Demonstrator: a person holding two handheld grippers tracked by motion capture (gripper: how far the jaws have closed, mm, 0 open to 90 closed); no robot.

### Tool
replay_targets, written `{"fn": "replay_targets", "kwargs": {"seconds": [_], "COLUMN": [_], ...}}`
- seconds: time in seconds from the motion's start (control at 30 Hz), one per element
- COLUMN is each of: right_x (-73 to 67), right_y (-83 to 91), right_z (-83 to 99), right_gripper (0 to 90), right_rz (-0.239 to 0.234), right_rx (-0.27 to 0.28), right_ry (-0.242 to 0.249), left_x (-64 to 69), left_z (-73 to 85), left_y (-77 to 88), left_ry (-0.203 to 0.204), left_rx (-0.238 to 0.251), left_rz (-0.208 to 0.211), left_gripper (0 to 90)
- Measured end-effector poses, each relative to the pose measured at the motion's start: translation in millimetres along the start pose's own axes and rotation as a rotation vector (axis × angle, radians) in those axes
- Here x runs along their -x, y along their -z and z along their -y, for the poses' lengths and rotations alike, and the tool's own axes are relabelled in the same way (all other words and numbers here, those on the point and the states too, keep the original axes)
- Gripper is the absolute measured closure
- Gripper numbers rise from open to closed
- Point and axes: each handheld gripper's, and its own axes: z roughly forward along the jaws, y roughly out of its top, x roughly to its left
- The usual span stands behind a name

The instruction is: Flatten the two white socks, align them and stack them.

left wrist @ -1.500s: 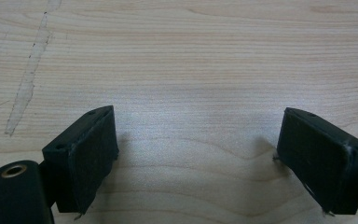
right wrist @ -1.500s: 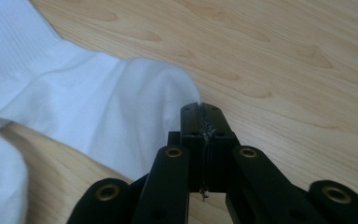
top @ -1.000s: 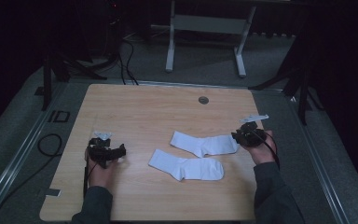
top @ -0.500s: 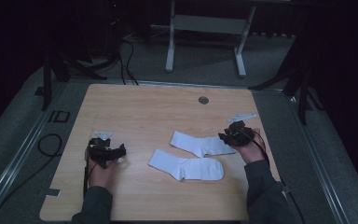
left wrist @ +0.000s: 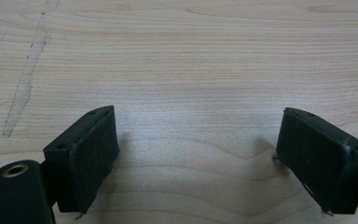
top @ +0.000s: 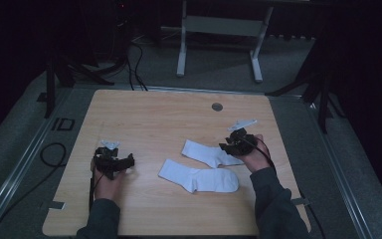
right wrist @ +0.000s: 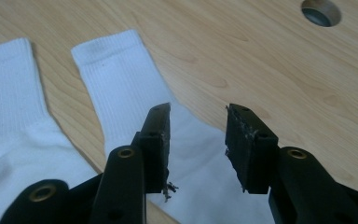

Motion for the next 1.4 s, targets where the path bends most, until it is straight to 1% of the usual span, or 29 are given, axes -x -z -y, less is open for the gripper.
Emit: {"fn": "replay_targets", "kwargs": {"seconds": [0.17, 0.3, 0.63, 0.77, 1.0, 1.1, 1.13, 1.17, 1.33, 1.4], "right_x": [-8.0, -14.4, -32.0, -37.5, -39.5, -39.9, -39.2, -38.5, -37.8, -37.0], "right_y": [-8.4, -15.6, -43.5, -55.2, -75.1, -85.8, -86.8, -87.1, -85.8, -85.8], "right_z": [-5.3, -9.7, -18.6, -20.2, -20.5, -17.4, -16.5, -16.3, -16.4, -15.8], "right_gripper": [59.6, 59.6, 59.5, 59.5, 56.2, 55.2, 55.9, 58.8, 80.3, 82.5], "right_rz": [-0.017, -0.032, -0.072, -0.081, -0.090, -0.102, -0.113, -0.113, -0.102, -0.096], "right_rx": [-0.010, -0.016, -0.049, -0.072, -0.105, -0.142, -0.125, -0.118, -0.123, -0.118], "right_ry": [0.032, 0.047, 0.102, 0.111, 0.100, 0.094, 0.078, 0.074, 0.082, 0.082], "left_x": [0.0, 0.1, 0.1, 0.0, -0.1, -0.1, -0.1, 0.0, -0.1, 0.3], "left_z": [0.0, 0.0, 0.0, 0.0, 0.0, 0.0, 0.0, 0.0, 0.1, 0.1], "left_y": [0.0, -0.1, 0.0, 0.0, 0.0, 0.0, 0.0, 0.0, 0.1, 0.1], "left_ry": [0.000, 0.001, 0.001, 0.000, -0.001, -0.001, -0.001, -0.001, -0.003, -0.004], "left_rx": [0.000, 0.001, 0.001, 0.000, 0.000, 0.000, 0.000, 0.000, -0.001, 0.000], "left_rz": [0.000, 0.000, 0.000, 0.000, 0.000, 0.000, 0.000, 0.000, 0.001, 0.004], "left_gripper": [12.5, 12.5, 12.5, 12.5, 12.5, 12.5, 12.5, 12.5, 12.6, 12.6]}}
